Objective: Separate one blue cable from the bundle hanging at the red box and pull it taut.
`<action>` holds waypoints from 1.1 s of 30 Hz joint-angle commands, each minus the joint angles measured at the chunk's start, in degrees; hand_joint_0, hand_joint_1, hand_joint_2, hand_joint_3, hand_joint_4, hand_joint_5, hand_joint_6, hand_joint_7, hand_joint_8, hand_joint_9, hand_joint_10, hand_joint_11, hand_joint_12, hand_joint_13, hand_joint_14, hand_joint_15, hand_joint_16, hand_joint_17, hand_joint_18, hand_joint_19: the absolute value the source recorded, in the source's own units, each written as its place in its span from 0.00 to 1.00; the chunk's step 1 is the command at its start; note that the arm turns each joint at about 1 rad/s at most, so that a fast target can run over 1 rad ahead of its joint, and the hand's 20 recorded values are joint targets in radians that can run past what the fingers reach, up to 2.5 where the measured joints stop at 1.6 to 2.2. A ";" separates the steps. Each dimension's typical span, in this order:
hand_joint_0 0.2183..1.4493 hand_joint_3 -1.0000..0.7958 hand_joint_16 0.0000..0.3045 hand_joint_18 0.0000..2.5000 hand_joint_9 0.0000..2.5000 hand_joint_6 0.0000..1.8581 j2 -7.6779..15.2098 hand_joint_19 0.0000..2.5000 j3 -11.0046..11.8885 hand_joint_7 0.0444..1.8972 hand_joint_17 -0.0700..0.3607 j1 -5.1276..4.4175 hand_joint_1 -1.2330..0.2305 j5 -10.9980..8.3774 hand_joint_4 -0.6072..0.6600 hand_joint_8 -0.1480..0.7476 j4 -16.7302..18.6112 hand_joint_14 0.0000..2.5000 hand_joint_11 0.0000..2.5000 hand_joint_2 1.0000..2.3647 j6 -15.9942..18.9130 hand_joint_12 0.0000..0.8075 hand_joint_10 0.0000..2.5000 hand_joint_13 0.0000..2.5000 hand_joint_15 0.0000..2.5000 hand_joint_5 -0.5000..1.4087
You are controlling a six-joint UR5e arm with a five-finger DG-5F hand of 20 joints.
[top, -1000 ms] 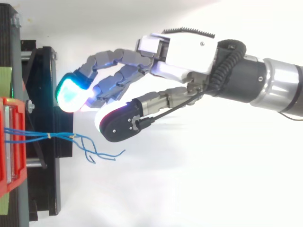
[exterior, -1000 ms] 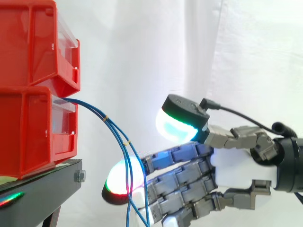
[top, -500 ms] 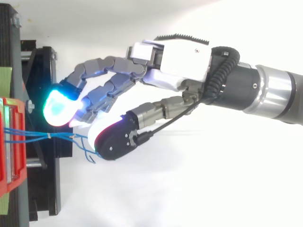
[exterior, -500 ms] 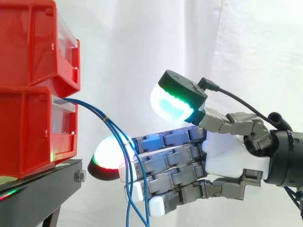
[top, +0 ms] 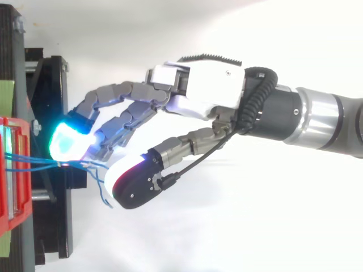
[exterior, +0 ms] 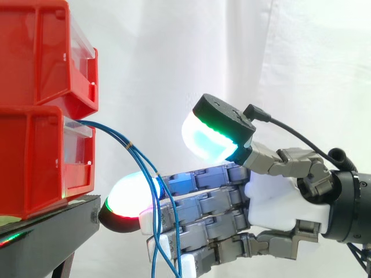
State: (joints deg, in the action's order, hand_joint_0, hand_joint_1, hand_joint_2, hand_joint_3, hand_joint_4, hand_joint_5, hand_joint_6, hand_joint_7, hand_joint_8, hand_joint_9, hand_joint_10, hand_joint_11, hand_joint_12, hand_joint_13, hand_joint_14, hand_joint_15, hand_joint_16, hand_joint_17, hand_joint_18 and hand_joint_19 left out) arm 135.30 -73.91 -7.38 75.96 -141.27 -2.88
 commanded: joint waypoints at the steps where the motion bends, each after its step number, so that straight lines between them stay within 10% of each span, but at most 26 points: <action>1: 0.33 0.28 0.14 0.32 0.33 0.27 0.23 0.19 0.17 0.42 0.39 -0.18 0.36 -0.02 0.73 0.54 0.47 0.01 0.18 0.00 1.39 0.47 0.01 0.35 0.16 0.16; 33: 0.38 0.34 0.13 0.34 0.38 0.27 0.23 0.20 0.87 0.49 0.37 -1.15 0.38 2.26 0.74 0.55 -0.15 0.01 0.24 0.01 2.01 0.48 0.01 0.41 0.21 0.18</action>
State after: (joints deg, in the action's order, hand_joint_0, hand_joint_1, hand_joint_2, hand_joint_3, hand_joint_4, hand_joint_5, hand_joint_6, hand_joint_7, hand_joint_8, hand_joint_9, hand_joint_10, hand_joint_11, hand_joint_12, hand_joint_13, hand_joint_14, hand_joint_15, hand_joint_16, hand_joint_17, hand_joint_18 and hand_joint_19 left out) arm 135.53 -73.18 -8.62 77.86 -141.41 -1.13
